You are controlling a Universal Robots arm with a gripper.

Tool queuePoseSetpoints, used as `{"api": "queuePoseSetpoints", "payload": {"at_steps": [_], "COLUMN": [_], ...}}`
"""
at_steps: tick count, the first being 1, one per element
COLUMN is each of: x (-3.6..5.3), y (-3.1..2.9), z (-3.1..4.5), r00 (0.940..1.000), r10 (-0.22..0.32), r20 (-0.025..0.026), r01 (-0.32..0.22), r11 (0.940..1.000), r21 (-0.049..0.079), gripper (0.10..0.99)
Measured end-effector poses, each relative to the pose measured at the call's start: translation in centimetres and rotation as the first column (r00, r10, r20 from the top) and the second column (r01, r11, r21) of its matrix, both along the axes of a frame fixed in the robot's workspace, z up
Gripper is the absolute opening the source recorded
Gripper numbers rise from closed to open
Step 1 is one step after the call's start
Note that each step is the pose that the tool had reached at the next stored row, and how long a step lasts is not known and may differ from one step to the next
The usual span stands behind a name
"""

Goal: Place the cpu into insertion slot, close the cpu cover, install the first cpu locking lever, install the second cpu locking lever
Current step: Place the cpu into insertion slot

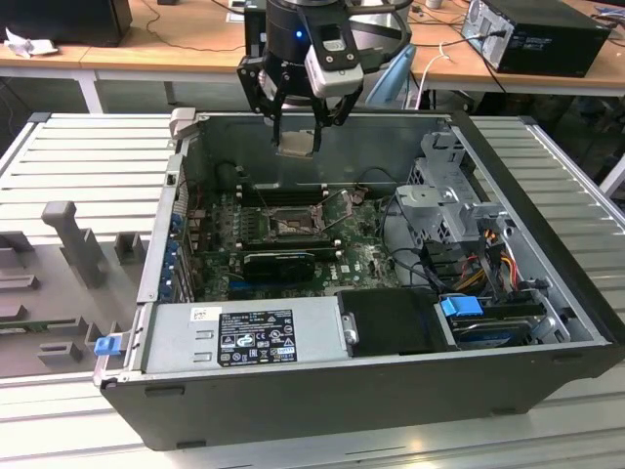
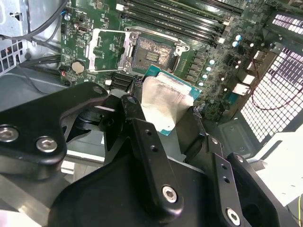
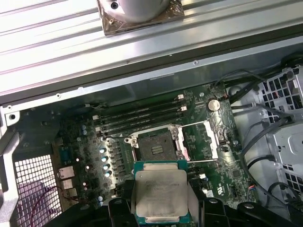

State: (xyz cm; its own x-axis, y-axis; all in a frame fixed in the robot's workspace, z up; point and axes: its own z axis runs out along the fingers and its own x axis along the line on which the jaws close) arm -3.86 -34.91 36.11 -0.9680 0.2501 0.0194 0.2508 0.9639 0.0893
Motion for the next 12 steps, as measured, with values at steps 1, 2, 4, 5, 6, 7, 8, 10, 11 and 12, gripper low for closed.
{"api": "queuePoseSetpoints", "payload": {"at_steps": [1, 2, 4, 5, 6, 7, 8, 10, 11, 12], "x": [0.00, 0.00, 0.00, 0.00, 0.01, 0.02, 0.02, 0.02, 0.03, 0.03], "y": [0.00, 0.00, 0.00, 0.00, 0.00, 0.00, -0.01, -0.01, -0.01, -0.01], "z": [0.00, 0.00, 0.00, -0.03, -0.07, -0.11, -0.15, -0.22, -0.26, -0.27], "r00": [1.0000, 0.9998, 0.9996, 0.9995, 0.9995, 0.9995, 0.9995, 0.9995, 0.9995, 0.9994], "r10": [-0.009, -0.019, -0.029, -0.031, -0.033, -0.033, -0.033, -0.033, -0.033, -0.035], "r20": [0.0001, 0.0001, 0.0000, 0.0001, 0.0000, -0.0002, -0.0006, -0.0008, -0.0017, -0.0019], "r01": [0.009, 0.019, 0.029, 0.031, 0.033, 0.033, 0.033, 0.033, 0.033, 0.035], "r11": [1.0000, 0.9998, 0.9996, 0.9995, 0.9995, 0.9995, 0.9995, 0.9995, 0.9995, 0.9994], "r21": [0.000, 0.000, 0.000, 0.000, 0.000, 0.000, 0.000, 0.000, 0.000, 0.000], "gripper": [0.529, 0.529, 0.529, 0.529, 0.529, 0.529, 0.529, 0.529, 0.529, 0.529]}}
